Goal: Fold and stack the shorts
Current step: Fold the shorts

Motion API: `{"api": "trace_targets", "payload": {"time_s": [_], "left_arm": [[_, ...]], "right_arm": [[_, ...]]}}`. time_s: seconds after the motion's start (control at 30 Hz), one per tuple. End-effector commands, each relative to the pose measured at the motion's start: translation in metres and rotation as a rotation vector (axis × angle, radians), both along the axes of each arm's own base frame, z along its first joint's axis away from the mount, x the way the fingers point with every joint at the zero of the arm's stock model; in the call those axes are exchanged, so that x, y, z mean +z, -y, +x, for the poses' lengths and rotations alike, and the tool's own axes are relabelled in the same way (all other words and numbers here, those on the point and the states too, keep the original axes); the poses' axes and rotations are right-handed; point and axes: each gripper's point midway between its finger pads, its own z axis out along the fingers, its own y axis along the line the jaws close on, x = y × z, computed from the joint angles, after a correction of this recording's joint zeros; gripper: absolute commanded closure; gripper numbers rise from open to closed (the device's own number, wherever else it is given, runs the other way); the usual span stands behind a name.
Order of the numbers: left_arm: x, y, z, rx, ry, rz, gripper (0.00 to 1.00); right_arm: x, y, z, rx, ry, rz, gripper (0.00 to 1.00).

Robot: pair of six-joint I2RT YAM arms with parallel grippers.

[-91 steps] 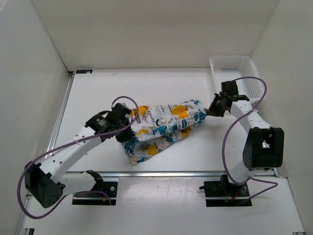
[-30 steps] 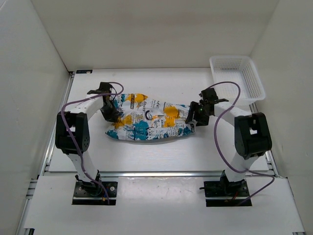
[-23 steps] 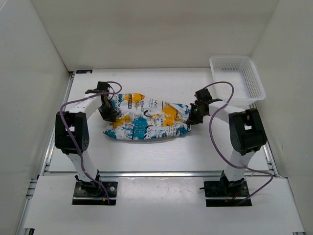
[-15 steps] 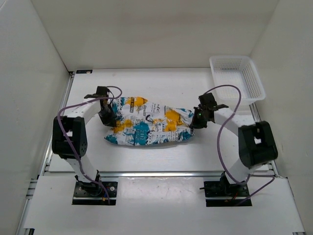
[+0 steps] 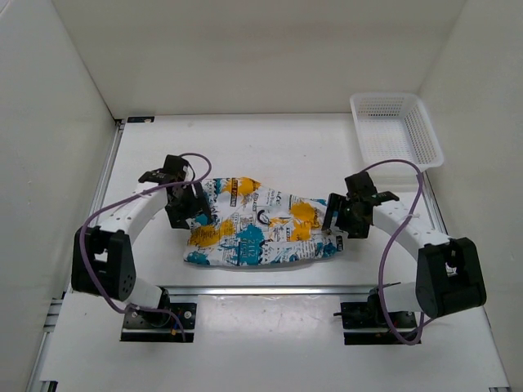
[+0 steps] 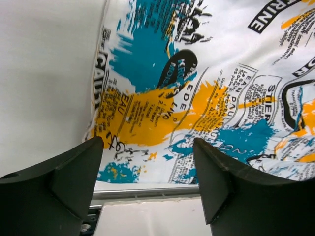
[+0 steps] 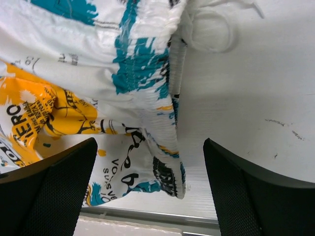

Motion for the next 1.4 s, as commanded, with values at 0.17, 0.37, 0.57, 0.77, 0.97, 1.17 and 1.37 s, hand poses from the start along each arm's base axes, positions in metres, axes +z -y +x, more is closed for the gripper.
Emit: {"api": "trace_targets", "payload": {"time_s": [0.17, 0.37, 0.57, 0.77, 0.97, 1.17, 1.37], "left_arm": [[-0.008, -0.006, 0.051, 0.02, 0.01, 0.074, 0.55], [-0.024, -0.003, 0.062, 0.028, -0.013, 0.076, 0.77], [-0.045, 0.0, 0.059, 0.016, -0.059, 0.086, 0.9], [-0.051, 0.012, 0.05, -0.003, -0.062, 0.074, 0.9], [-0.035, 0.021, 0.052, -0.018, -0.01, 0.065, 0.9], [-0.029, -0.018, 0.052, 0.092, 0.0, 0.055, 0.9], [-0.037, -0.025, 0.047, 0.121, -0.03, 0.057, 0.9]], "right_arm": [[-0.026, -0.01, 0.016, -0.052, -0.021, 0.068, 0.22], [-0.042, -0.016, 0.023, -0.054, -0.04, 0.085, 0.69], [-0.029, -0.003, 0.035, -0.068, -0.009, 0.004, 1.0], [0.019, 0.01, 0.048, -0.047, 0.091, -0.084, 1.0], [0.079, 0.0, 0.063, 0.015, 0.184, -0.178, 1.0], [0.124, -0.029, 0.071, 0.112, 0.244, -0.246, 1.0], [0.144, -0.056, 0.076, 0.173, 0.278, -0.278, 1.0]]}}
